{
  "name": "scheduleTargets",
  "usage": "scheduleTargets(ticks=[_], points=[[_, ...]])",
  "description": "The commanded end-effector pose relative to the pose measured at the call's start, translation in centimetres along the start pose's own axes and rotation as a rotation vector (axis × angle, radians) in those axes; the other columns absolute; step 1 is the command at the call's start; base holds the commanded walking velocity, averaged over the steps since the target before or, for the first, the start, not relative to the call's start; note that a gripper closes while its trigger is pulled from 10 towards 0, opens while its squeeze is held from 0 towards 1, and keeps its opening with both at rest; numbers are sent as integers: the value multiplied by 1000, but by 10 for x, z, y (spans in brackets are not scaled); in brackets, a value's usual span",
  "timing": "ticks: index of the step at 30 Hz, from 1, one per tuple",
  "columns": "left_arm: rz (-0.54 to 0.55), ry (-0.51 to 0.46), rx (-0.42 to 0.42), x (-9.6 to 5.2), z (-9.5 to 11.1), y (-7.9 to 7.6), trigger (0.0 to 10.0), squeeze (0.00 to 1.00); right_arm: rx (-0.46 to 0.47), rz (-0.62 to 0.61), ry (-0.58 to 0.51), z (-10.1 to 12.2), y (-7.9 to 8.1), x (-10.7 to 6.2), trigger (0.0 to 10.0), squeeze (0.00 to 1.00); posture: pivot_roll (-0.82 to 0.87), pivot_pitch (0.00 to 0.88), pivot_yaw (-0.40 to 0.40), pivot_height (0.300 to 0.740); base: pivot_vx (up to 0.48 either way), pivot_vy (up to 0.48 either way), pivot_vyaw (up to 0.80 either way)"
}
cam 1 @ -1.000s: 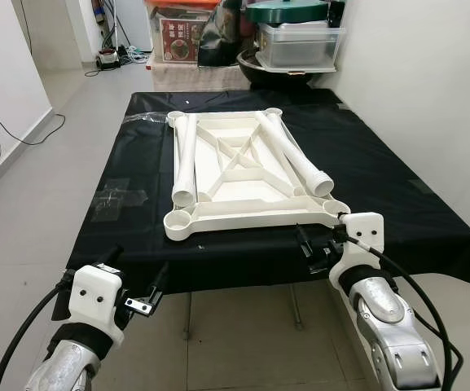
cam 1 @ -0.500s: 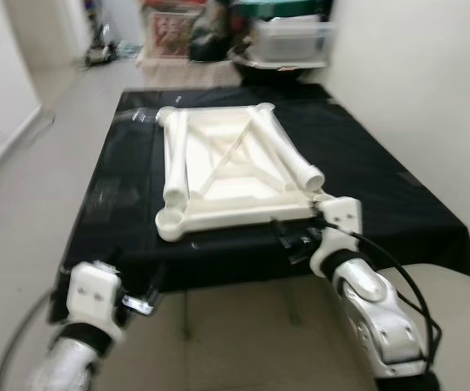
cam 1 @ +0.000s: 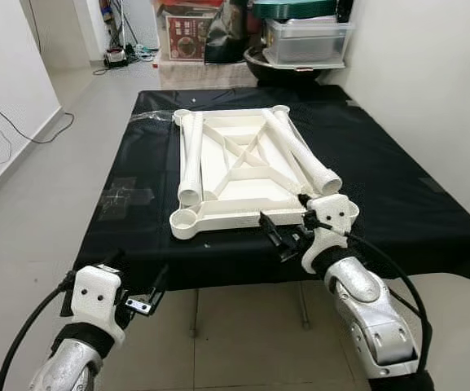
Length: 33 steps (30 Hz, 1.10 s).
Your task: Building children table
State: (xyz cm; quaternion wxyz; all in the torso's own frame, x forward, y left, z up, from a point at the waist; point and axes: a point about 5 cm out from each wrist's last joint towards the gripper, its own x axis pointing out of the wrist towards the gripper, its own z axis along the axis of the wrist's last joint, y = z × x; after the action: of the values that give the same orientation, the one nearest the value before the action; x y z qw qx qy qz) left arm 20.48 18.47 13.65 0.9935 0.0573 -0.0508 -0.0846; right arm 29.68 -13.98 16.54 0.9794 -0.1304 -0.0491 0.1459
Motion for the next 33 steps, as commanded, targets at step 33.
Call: scheduleTargets(ticks=[33], points=[[56, -167, 61, 15, 44, -3, 10000, 0, 102, -59, -81, 21, -13, 38, 10000, 0, 91, 0, -50, 740, 163, 0, 0]])
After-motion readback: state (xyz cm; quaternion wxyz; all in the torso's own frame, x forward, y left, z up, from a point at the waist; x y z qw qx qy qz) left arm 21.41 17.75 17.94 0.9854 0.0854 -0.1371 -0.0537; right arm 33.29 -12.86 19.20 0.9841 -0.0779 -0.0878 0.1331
